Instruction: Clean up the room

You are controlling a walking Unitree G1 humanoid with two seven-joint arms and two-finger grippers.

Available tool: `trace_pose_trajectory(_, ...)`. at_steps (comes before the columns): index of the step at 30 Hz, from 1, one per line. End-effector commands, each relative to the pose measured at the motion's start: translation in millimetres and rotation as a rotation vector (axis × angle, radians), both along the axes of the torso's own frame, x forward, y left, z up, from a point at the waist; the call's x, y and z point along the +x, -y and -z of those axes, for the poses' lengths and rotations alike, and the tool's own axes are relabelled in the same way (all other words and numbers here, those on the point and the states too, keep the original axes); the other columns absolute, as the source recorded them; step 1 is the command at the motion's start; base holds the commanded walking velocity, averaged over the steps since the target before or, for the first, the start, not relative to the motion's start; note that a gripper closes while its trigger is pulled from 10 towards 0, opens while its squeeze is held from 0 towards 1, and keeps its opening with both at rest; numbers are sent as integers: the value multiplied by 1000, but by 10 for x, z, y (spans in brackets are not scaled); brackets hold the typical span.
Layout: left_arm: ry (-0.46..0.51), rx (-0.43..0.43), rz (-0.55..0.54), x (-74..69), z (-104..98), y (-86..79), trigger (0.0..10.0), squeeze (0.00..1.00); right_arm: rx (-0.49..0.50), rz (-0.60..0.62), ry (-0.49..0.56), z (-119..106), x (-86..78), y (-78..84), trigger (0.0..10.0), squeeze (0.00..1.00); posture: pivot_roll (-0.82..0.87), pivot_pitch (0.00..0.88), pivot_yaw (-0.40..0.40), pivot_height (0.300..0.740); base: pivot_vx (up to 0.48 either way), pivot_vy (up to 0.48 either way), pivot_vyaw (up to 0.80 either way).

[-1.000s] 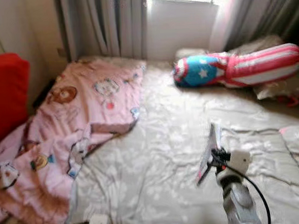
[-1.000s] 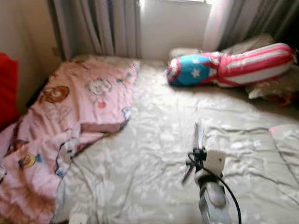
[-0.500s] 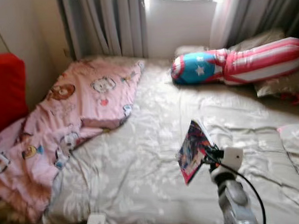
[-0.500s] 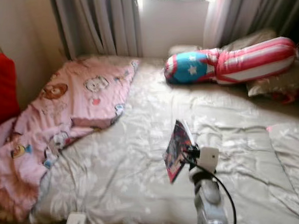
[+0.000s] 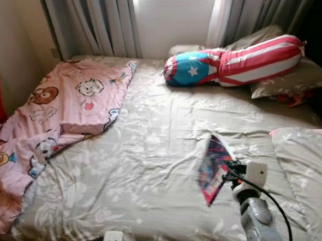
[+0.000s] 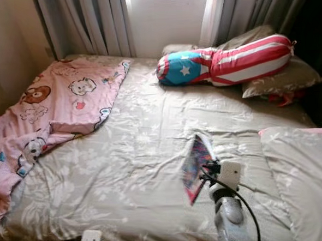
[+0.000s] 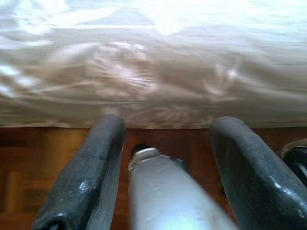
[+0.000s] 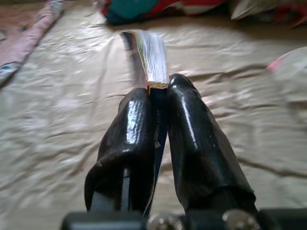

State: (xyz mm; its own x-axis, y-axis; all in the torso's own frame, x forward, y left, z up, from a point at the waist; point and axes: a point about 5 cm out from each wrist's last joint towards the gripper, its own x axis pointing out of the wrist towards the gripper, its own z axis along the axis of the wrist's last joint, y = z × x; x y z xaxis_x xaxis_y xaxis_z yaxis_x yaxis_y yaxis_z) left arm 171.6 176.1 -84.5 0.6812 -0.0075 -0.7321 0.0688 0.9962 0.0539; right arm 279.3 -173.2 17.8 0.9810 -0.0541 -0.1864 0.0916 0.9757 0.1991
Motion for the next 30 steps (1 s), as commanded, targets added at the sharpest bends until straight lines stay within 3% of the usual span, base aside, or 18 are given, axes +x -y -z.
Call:
trace_pose_trajectory(1, -6, 19, 1, -29, 6, -64, 10000, 0, 9, -6, 58, -116, 77, -38, 10000, 0, 33, 47, -96, 732, 0, 0, 0)
trace_pose_trajectory(24, 41, 18, 21, 1, -22, -26, 10000, 0, -12, 14, 61, -122, 62, -3, 10000, 0, 22, 59, -98, 732, 0, 0, 0)
trace_pose_trajectory(30, 39, 11, 22, -10, -15, 1, 10000, 0, -14, 15, 60, -118, 54, 4, 10000, 0, 19, 51, -101, 732, 0, -432, 0)
